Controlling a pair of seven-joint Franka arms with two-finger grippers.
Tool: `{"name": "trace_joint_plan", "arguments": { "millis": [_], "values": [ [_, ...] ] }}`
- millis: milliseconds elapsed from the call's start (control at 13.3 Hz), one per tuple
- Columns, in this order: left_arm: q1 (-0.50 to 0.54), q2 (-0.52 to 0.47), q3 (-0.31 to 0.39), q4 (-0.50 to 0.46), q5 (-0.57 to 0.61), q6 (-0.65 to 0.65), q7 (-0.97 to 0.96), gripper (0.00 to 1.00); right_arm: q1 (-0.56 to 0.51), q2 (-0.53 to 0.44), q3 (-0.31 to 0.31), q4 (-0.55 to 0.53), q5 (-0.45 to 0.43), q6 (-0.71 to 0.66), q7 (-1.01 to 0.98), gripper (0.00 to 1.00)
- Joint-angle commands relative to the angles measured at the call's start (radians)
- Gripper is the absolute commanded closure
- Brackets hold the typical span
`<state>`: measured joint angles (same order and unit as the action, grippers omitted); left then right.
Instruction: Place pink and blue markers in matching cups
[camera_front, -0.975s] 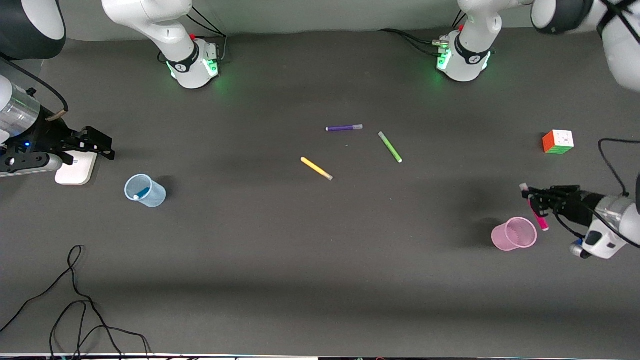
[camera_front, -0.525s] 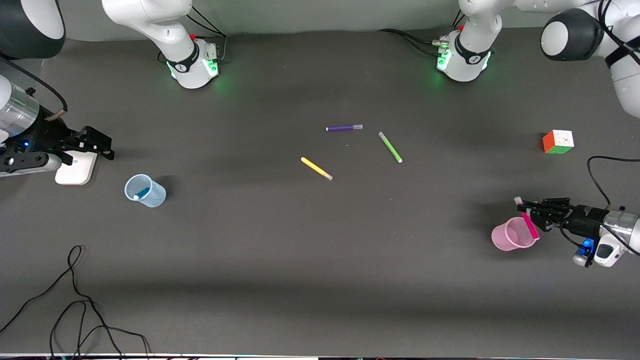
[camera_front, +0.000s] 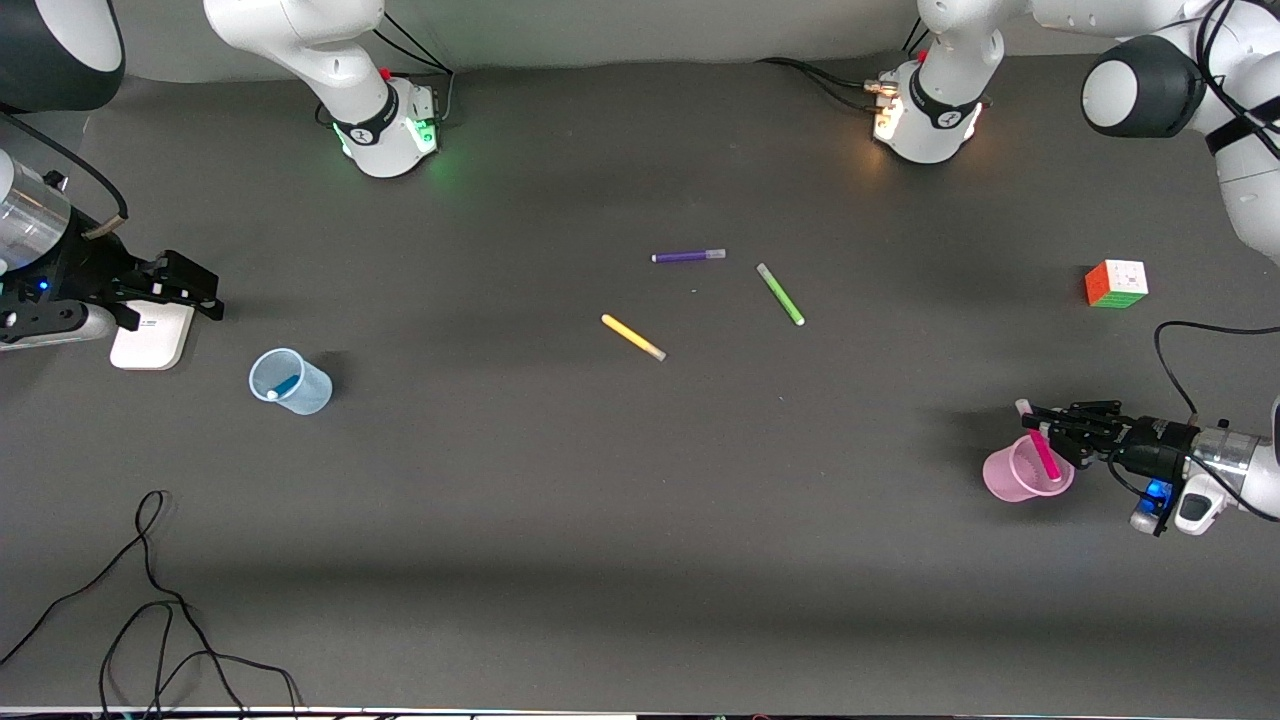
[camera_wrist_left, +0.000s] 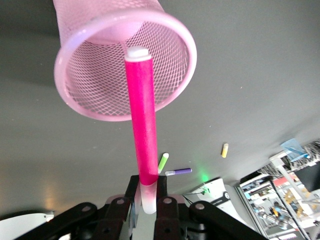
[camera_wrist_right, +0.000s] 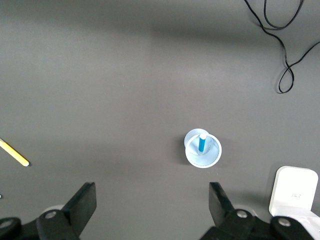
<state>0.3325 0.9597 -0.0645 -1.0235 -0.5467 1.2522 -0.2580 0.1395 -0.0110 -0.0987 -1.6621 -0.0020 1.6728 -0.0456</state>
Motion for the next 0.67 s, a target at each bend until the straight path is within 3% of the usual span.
{"name": "trace_joint_plan", "arguments": {
  "millis": [0, 75, 225, 450, 600],
  "values": [
    [0.014, 0.022, -0.011, 0.02, -0.025, -0.007, 0.0, 1.0, 0.003, 0.016, 0.0, 0.027, -0.01, -0.01, 0.023, 0.0],
    [0.013, 0.024, -0.011, 0.023, -0.022, -0.007, 0.014, 1.0, 0.003, 0.016, 0.0, 0.027, -0.01, -0.01, 0.021, 0.0],
    [0.0, 0.024, -0.009, 0.028, -0.01, -0.008, 0.057, 0.79, 0.003, 0.016, 0.0, 0.027, -0.01, -0.01, 0.023, 0.0],
    [-0.021, 0.007, -0.009, 0.048, 0.103, -0.007, 0.162, 0.01, 0.003, 0.016, 0.0, 0.027, -0.01, -0.011, 0.021, 0.0],
    [-0.036, -0.016, -0.014, 0.095, 0.218, -0.013, 0.219, 0.0, 0.003, 0.016, 0.0, 0.027, -0.01, -0.013, 0.021, 0.0]
  ]
}}
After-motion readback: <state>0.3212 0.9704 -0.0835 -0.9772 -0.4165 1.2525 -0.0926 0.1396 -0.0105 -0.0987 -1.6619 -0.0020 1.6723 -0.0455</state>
